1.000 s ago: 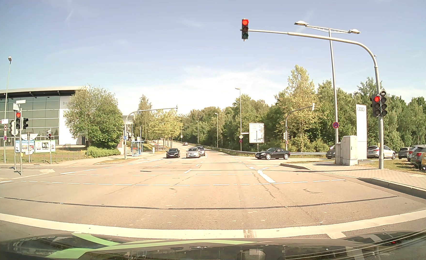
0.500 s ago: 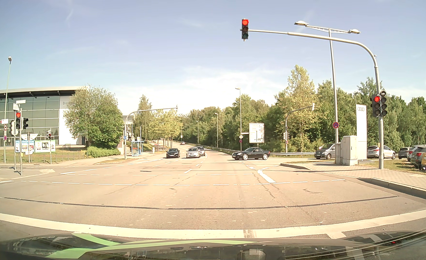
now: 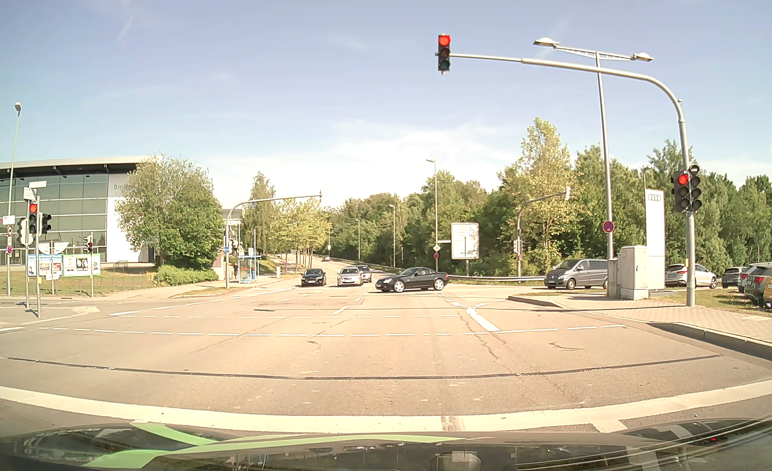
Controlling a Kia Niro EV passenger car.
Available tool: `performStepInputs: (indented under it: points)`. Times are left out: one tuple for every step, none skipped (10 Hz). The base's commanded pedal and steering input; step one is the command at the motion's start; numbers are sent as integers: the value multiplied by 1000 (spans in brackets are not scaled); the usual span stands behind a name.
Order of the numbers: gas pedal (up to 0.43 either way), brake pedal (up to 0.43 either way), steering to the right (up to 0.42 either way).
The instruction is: Follow the waypoints while adhering to traffic rules and regulations
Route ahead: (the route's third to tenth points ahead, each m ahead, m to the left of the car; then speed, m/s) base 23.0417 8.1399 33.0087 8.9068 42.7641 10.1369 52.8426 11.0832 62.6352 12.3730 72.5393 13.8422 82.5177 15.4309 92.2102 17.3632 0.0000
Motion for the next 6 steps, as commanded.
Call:
performStepInputs:
  points:
    - [0, 213, -10]
    - [0, 220, -10]
    - [0, 220, -10]
    - [0, 213, -10]
    - [0, 213, -10]
    - [0, 213, -10]
